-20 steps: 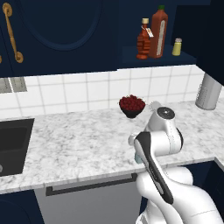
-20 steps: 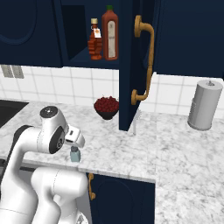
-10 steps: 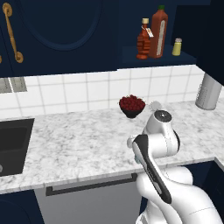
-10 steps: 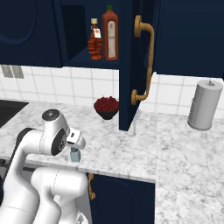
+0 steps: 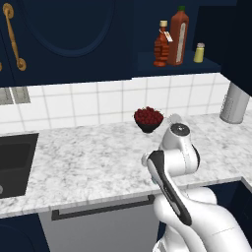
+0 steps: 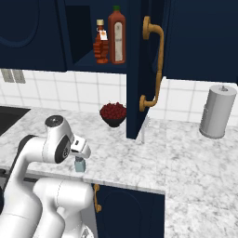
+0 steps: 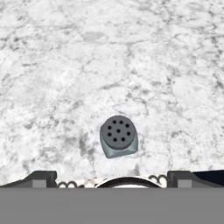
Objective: Put the shaker and condiment bottle from the counter next to their counterparts in the cabinet.
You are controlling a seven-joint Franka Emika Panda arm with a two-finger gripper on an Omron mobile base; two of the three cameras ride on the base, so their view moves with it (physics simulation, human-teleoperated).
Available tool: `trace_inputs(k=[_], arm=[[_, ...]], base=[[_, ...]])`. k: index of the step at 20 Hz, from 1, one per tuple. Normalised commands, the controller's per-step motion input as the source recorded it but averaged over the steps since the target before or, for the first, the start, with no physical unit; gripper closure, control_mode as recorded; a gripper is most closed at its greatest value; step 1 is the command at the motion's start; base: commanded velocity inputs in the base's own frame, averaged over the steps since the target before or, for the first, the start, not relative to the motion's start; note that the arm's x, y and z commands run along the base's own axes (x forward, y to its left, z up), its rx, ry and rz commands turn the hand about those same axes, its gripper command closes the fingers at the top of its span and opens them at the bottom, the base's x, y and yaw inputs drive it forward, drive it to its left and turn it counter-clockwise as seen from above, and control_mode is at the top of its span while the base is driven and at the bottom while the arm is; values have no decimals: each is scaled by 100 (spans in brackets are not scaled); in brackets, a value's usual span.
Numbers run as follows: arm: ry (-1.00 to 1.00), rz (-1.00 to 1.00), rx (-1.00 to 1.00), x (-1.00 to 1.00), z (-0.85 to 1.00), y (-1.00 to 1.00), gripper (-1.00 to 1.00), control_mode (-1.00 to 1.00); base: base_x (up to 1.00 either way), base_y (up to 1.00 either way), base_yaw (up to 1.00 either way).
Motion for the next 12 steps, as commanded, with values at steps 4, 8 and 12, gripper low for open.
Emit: trace_inputs(k=[4, 8, 12], arm=[[-3, 0, 0, 0, -42, -4, -100, -100], [-6, 0, 0, 0, -49, -17, -100, -100], [-4, 0, 0, 0, -50, -21, -100, -100]], base=[[0, 0, 0], [0, 0, 0], [0, 0, 0]])
